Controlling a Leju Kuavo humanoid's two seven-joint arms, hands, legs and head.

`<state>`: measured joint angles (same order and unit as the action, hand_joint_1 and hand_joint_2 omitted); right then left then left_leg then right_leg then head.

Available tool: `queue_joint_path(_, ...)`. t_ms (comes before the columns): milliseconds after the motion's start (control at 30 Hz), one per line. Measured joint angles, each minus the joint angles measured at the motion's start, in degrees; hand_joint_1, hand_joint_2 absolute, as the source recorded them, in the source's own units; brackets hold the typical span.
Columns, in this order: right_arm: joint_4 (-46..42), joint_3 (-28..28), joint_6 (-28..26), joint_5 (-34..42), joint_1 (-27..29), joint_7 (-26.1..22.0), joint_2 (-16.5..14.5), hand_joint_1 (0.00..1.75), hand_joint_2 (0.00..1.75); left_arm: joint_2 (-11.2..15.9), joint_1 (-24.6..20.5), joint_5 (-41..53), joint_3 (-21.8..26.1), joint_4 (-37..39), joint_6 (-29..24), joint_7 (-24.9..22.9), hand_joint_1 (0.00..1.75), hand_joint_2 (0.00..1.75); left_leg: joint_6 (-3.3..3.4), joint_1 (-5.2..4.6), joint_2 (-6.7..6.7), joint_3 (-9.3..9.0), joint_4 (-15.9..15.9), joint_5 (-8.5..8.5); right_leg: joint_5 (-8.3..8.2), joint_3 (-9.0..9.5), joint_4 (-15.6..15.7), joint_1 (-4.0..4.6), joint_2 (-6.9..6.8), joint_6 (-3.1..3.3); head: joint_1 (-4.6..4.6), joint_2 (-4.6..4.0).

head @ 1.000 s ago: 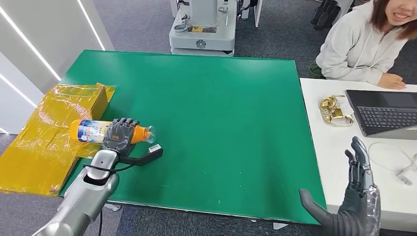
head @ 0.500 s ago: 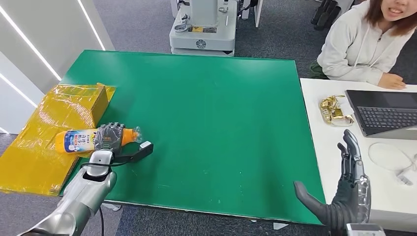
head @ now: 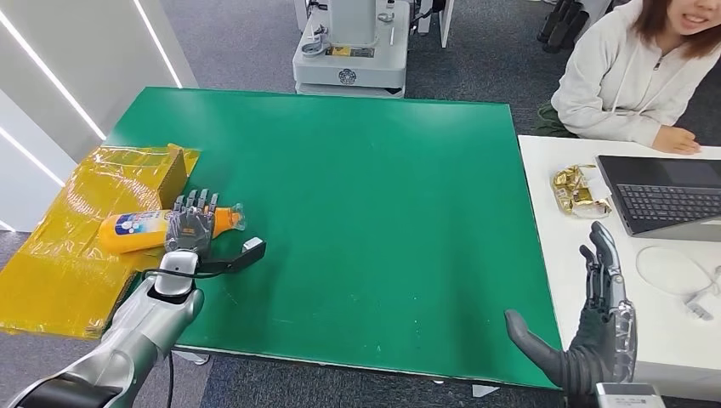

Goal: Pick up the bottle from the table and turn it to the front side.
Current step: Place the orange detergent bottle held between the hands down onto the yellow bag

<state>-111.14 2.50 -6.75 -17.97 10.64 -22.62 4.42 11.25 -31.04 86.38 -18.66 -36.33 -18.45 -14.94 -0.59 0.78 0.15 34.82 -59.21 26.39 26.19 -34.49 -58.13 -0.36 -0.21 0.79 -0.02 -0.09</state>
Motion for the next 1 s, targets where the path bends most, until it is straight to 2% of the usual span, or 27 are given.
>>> queue_joint_path(233, 0.0, 0.0, -0.1, 0.0, 0.1, 0.2, 0.0, 0.00, 1.75, 0.3, -0.3, 0.0, -1.5, 0.7, -1.5, -0.1, 0.00, 1.75, 0.00, 0.00, 0.00, -0.04, 0.0, 0.00, 0.00, 0.03, 0.0, 0.00, 0.00, 0.00, 0.00, 0.00)
queue_joint_path(333, 0.0, 0.0, -0.4, 0.3, 0.4, 0.4, 0.1, 0.00, 1.75, 0.3, -0.2, -0.1, -2.0, 0.9, -3.7, 1.8, 0.00, 1.75, 0.00, 0.00, -0.02, -0.02, 0.0, 0.00, 0.00, 0.03, 0.0, 0.00, -0.01, 0.00, 0.00, 0.00)
queue_joint_path(433, 0.2, 0.0, -0.9, 0.9, 0.9, 0.4, 0.2, 0.00, 1.75, -0.3, 0.5, -3.7, -1.0, 0.7, -6.6, 9.4, 0.00, 1.75, 0.01, -0.02, -0.02, -0.02, 0.0, 0.01, 0.00, 0.03, 0.0, -0.01, -0.01, 0.00, 0.00, 0.00)
queue_joint_path(533, 0.7, 0.2, -1.0, 2.3, 1.0, 0.5, 0.6, 0.00, 1.75, -2.5, 3.2, -14.9, 2.6, -2.0, -8.7, 22.1, 0.00, 1.75, 0.03, -0.05, 0.00, -0.02, 0.0, 0.03, 0.01, 0.03, 0.0, -0.03, 0.00, -0.01, 0.00, 0.00)
queue_joint_path(633, 2.0, 0.7, -1.0, 4.4, 0.8, 0.0, 1.1, 0.00, 1.75, -5.7, 8.3, -29.1, 6.0, -9.1, -10.4, 33.2, 0.00, 1.75, 0.08, -0.07, 0.02, -0.01, 0.0, 0.07, 0.02, 0.03, 0.0, -0.04, 0.01, -0.02, 0.00, 0.00)
queue_joint_path(700, 3.3, 1.4, -1.2, 5.7, 0.3, -0.5, 1.2, 0.00, 1.75, -8.0, 12.1, -38.7, 6.8, -15.7, -11.0, 38.9, 0.00, 1.75, 0.10, -0.08, 0.02, 0.00, 0.0, 0.09, 0.04, 0.03, 0.1, -0.04, 0.00, -0.05, 0.00, 0.00)
queue_joint_path(833, 6.0, 3.6, -3.1, 7.7, -0.8, -1.7, 1.2, 0.00, 1.75, -12.2, 18.1, -55.9, 5.1, -30.4, -7.8, 45.3, 0.00, 1.75, 0.12, -0.07, -0.03, 0.03, 0.0, 0.10, 0.05, 0.03, 0.1, -0.04, -0.06, -0.08, 0.00, 0.00)
queue_joint_path(1000, 8.8, 6.9, -6.6, 10.8, -1.1, -3.9, 1.0, 0.00, 1.75, -14.6, 20.2, -63.7, -2.3, -44.0, -6.9, 47.6, 0.00, 1.75, 0.12, -0.06, -0.09, 0.03, 0.0, 0.09, 0.05, 0.05, 0.1, -0.03, -0.14, -0.08, 0.01, 0.00)
